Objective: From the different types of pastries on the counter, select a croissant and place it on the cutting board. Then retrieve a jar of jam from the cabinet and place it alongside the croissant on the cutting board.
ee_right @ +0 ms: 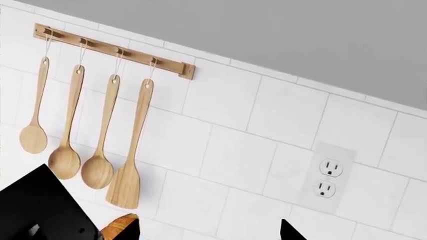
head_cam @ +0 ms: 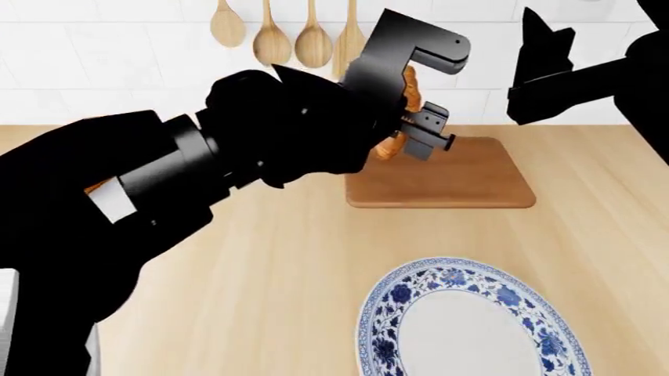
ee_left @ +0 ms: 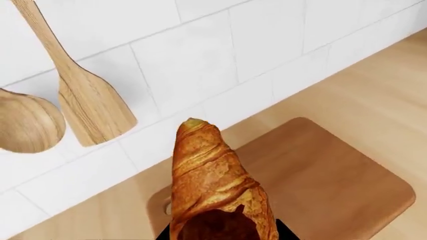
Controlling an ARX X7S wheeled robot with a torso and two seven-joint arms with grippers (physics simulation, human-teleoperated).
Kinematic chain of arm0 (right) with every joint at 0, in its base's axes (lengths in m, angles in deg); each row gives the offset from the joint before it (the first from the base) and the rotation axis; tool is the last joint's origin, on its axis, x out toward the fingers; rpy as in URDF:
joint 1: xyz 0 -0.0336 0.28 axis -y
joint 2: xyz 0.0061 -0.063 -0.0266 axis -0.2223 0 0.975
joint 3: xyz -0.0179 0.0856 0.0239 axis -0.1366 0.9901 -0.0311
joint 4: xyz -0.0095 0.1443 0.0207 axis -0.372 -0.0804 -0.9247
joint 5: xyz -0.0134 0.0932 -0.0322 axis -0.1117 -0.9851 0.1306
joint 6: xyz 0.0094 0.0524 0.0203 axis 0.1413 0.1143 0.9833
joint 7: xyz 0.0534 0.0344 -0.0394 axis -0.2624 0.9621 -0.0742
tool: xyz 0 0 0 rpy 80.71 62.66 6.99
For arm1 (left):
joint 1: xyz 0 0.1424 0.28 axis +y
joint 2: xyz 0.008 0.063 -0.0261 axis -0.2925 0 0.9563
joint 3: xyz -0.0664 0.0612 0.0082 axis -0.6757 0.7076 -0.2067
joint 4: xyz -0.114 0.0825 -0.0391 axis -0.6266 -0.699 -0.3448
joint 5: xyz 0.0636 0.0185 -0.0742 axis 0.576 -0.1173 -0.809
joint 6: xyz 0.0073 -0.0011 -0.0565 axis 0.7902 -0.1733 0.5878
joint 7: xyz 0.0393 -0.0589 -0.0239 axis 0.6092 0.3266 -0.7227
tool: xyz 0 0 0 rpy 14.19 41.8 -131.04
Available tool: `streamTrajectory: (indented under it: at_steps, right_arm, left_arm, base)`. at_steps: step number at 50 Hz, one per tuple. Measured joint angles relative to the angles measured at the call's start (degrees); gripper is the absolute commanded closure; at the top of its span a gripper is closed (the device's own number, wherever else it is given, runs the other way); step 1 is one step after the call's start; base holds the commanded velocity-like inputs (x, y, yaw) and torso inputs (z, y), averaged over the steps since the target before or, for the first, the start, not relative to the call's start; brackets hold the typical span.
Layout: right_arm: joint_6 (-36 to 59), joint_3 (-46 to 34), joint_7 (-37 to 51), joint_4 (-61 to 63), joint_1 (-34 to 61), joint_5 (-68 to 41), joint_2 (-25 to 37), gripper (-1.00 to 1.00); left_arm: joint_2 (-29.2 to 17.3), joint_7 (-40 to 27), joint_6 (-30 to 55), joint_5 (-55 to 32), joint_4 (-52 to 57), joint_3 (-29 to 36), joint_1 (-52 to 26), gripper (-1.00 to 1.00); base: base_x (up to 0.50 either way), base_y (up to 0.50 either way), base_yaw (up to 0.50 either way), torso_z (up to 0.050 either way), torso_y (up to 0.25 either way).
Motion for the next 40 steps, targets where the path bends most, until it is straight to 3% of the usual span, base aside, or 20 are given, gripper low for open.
streamTrajectory:
  at_steps: [21,40]
  right_arm:
    - [-1.5,-0.9,-0.4,0.1,-0.3,1.6,-0.9,-1.00]
    - [-2.8,-1.8,-1.1,0.0,-0.5,3.1,-1.6,-1.00]
  left_arm:
    - [0.2,17.2,0.1,1.0,-12.3,1.4,2.3,1.00]
    - [0.3,18.7,-2.1,1.9,-14.5,1.5,4.2,1.00]
  base:
    - [0.00,0.00,0.00,0.000,0.000]
    - [0.00,0.00,0.00,0.000,0.000]
